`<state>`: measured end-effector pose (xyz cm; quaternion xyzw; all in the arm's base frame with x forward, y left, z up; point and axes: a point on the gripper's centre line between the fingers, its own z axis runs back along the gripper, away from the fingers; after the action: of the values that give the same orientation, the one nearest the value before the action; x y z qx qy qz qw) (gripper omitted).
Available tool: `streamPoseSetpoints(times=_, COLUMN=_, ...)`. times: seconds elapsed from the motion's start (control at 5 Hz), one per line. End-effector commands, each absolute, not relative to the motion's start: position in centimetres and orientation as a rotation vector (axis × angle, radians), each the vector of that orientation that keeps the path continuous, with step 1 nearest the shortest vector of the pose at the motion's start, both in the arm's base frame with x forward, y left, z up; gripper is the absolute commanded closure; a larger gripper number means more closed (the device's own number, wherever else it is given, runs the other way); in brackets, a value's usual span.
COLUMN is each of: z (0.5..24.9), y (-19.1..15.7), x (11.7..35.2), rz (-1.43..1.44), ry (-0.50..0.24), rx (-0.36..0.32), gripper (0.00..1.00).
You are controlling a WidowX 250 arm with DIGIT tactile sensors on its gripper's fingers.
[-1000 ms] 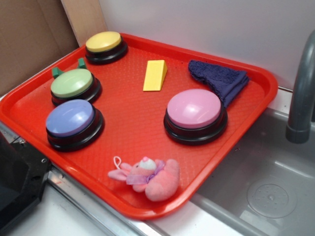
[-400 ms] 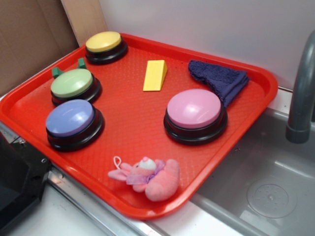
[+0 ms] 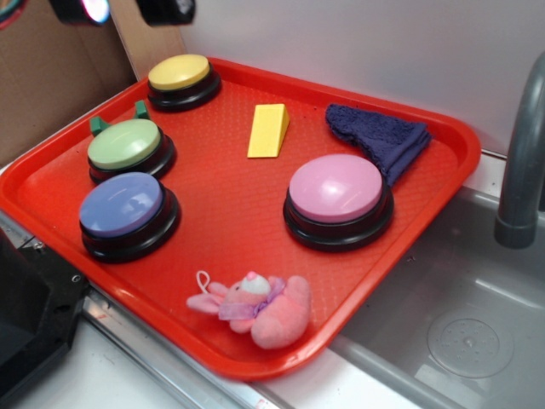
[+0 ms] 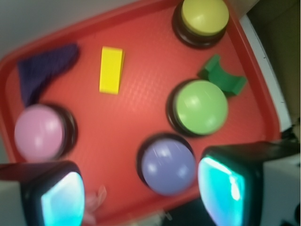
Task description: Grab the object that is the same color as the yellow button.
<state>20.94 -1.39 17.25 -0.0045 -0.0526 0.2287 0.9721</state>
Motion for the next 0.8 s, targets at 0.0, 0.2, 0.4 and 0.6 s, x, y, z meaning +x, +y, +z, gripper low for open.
streamPoseSetpoints(times=0.0, z=12.1, y=-0.7, x=27.3, rz=0.628, ry=-0.242, rx=0.000, gripper=0.00)
streamPoseSetpoints(times=0.2, z=9.6, y=-0.5, x=29.4, rz=0.648, ry=-0.248, rx=-0.007, gripper=0.00)
streamPoseSetpoints(times=0.4, z=7.4, y=-0.3, x=30.6, rz=0.653, ry=-0.284, rx=0.025, gripper=0.00)
streamPoseSetpoints(times=0.6, z=5.8, y=0.4, x=31.4, rz=0.654, ry=-0.283, rx=0.049, gripper=0.00)
